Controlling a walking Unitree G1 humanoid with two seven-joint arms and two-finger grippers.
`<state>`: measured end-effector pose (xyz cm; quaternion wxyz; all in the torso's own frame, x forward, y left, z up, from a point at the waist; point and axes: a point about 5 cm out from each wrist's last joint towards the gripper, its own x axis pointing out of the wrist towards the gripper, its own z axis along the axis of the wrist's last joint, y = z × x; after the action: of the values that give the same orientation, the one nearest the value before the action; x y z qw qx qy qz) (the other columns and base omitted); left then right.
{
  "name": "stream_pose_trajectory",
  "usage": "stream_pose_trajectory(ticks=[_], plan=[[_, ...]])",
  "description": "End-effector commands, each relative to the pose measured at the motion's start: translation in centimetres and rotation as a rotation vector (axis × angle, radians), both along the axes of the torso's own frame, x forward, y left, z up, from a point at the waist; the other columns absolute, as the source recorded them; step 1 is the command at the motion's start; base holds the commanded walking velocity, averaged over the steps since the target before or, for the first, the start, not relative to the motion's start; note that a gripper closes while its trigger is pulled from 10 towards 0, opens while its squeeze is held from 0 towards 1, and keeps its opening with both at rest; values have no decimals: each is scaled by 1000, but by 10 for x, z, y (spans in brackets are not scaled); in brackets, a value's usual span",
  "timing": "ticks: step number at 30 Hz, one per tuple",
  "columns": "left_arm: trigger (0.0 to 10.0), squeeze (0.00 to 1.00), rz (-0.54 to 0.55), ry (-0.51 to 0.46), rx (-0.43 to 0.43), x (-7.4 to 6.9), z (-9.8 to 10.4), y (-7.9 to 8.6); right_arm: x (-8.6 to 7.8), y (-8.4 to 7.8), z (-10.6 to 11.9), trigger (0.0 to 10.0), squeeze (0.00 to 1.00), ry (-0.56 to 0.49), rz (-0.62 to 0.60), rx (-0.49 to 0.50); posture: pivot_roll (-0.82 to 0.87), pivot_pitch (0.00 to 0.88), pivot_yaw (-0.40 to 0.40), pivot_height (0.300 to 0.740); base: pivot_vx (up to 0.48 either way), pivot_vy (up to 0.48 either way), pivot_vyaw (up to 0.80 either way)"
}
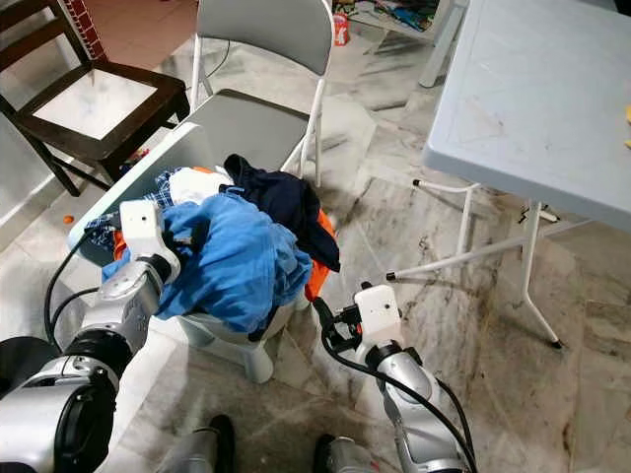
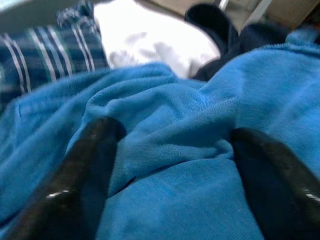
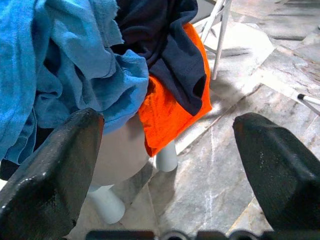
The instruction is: Hang hanger
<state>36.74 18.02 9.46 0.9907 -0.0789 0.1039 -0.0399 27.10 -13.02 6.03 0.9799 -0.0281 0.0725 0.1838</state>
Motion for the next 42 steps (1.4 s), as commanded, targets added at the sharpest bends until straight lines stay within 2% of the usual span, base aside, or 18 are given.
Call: stream_pose_trajectory(ticks=[1, 8, 16, 19, 23, 26, 32, 39, 42], plan=[[0, 0, 15, 40, -7, -3, -6, 4, -3, -1, -1, 10000, 0, 11, -7, -6, -46, 240, -37, 740, 0, 0, 0], [0, 0, 38, 27, 8, -2, -5, 9, -1, 0, 0, 10000, 0, 15, -4, -8, -36, 240, -39, 740, 0, 0, 0], [0, 0, 75, -35, 64, -4, -2, 10, 0, 3, 0, 10000, 0, 14, 5, -5, -22, 241, -42, 740, 0, 0, 0], [0, 0, 32, -99, 110, -10, -6, -4, 1, 3, 0, 10000, 0, 15, 9, -5, -16, 240, -46, 740, 0, 0, 0], [0, 0, -37, -91, 122, -22, -20, -18, 3, 3, 1, 10000, 0, 13, 10, -7, -10, 237, -47, 740, 0, 0, 0], [0, 0, -51, -85, 121, -27, -26, -20, 4, 3, 1, 10000, 0, 12, 10, -8, -10, 237, -47, 740, 0, 0, 0], [0, 0, -57, -76, 158, -43, -38, -15, 6, 3, 1, 10000, 0, 9, 12, -9, 2, 233, -47, 740, 0, 0, 0], [0, 0, -29, -91, 224, -53, -40, -5, 7, 4, 1, 10000, 0, 7, 15, -12, 6, 231, -50, 740, 0, 0, 0], [0, 0, -6, -58, 254, -62, -48, 1, 9, 3, 2, 10000, 0, 4, 14, -16, 10, 228, -51, 740, 0, 0, 0]])
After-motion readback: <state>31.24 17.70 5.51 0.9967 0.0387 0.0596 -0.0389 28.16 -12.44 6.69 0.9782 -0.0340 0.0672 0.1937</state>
